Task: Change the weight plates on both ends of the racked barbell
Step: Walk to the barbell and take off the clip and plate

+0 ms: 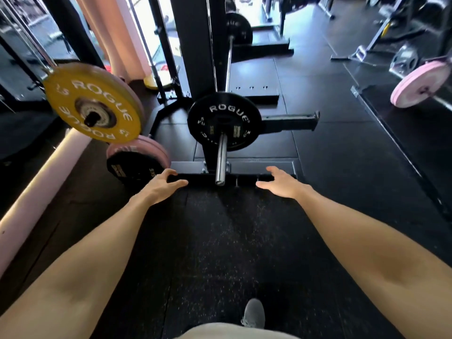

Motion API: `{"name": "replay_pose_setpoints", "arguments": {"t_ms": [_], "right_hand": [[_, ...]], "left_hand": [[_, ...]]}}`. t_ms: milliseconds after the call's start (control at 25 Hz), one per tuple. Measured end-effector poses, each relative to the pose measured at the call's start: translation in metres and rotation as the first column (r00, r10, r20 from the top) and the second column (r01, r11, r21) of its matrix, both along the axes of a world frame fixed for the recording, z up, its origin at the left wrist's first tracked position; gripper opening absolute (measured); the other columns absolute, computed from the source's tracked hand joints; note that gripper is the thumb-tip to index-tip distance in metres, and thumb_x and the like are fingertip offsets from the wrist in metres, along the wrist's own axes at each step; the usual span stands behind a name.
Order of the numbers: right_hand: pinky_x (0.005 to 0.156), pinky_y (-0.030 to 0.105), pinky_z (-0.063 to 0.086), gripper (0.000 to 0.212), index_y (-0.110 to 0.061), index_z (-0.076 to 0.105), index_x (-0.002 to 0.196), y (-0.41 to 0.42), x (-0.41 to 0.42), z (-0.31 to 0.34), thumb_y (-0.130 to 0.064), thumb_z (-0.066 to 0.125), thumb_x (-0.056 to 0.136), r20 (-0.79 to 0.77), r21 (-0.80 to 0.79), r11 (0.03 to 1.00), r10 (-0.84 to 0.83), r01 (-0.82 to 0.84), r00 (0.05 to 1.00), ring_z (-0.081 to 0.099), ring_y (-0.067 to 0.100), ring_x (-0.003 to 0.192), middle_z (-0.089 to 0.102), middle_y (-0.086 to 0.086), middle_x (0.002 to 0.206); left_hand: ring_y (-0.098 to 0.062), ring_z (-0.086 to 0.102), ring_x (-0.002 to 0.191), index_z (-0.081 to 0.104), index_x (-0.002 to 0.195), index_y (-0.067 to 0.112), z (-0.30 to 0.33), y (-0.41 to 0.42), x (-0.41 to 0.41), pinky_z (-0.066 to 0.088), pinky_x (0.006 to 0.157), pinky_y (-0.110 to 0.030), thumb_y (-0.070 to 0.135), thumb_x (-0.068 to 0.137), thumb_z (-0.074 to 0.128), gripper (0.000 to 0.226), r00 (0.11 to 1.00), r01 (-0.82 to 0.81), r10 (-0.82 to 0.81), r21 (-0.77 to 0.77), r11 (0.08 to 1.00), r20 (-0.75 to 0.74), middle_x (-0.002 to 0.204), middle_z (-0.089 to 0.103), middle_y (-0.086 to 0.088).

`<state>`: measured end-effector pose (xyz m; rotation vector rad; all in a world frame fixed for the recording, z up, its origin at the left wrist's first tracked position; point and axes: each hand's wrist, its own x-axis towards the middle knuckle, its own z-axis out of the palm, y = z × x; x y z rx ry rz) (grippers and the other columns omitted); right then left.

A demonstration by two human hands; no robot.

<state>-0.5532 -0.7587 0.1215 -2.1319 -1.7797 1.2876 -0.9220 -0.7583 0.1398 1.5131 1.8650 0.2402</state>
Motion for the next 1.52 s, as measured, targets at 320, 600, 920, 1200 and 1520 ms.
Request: {"name": "replay_pose_setpoints", "arguments": {"t_ms": [320, 600, 920, 1200, 1520], "right_hand": [[0.119, 0.052, 0.022, 0.082, -0.034, 0.022, 0.153, 0.069, -0.010, 0.068, -0.063, 0.059, 0.086, 0.034, 0.186, 0.982, -0.050, 0.043, 0.998, 0.033, 0.028, 0.144, 0.029, 0.001, 0.160], [0.105, 0.052, 0.043, 0.088, -0.041, 0.029, 0.147, 0.116, -0.036, 0.060, -0.073, 0.057, 0.070, 0.002, 0.281, 0.956, -0.087, 0.083, 0.996, 0.057, 0.025, 0.102, 0.040, 0.002, 0.150], [0.114, 0.049, 0.032, 0.066, -0.038, 0.030, 0.149, 0.263, -0.045, -0.011, -0.058, 0.054, 0.091, -0.015, 0.333, 0.937, -0.104, 0.103, 0.995, 0.043, 0.027, 0.137, 0.043, 0.004, 0.150], [0.097, 0.031, 0.041, 0.055, -0.024, 0.038, 0.146, 0.400, -0.047, -0.123, -0.044, 0.053, 0.097, -0.036, 0.444, 0.893, -0.057, 0.067, 0.998, 0.055, 0.024, 0.117, 0.054, 0.008, 0.131], [0.083, 0.036, 0.046, 0.016, -0.014, 0.050, 0.111, 0.470, -0.058, -0.278, -0.026, 0.049, 0.101, -0.177, 0.528, 0.839, -0.047, 0.135, 0.983, 0.060, 0.021, 0.085, 0.062, 0.004, 0.093]], "left_hand": [[-0.030, 0.048, 0.127, 0.046, 0.140, 0.026, 0.063, 0.085, -0.003, 0.039, 0.103, -0.039, 0.055, 0.088, 0.064, 0.062, 0.995, 0.058, -0.071, 0.164, 0.985, 0.076, 0.142, 0.046, -0.013], [-0.031, 0.042, 0.136, 0.045, 0.142, 0.031, 0.048, 0.147, -0.016, 0.034, 0.111, -0.042, 0.055, 0.091, 0.061, 0.059, 0.991, 0.098, -0.115, 0.205, 0.974, 0.073, 0.150, 0.042, -0.016], [-0.028, 0.047, 0.133, 0.047, 0.140, 0.032, -0.019, 0.287, -0.006, 0.035, 0.111, -0.041, 0.054, 0.096, 0.051, 0.049, 0.994, 0.082, -0.096, 0.235, 0.968, 0.049, 0.147, 0.049, -0.010], [-0.021, 0.054, 0.108, 0.057, 0.126, 0.027, -0.136, 0.423, 0.021, 0.036, 0.089, -0.029, 0.048, 0.101, 0.043, 0.036, 0.994, 0.022, -0.053, 0.310, 0.951, 0.092, 0.120, 0.061, -0.005], [-0.016, 0.058, 0.058, 0.065, 0.105, 0.015, -0.277, 0.492, 0.056, 0.038, 0.046, -0.023, 0.038, 0.103, 0.040, 0.034, 0.990, -0.011, -0.038, 0.351, 0.936, 0.134, 0.079, 0.065, -0.004]]}}
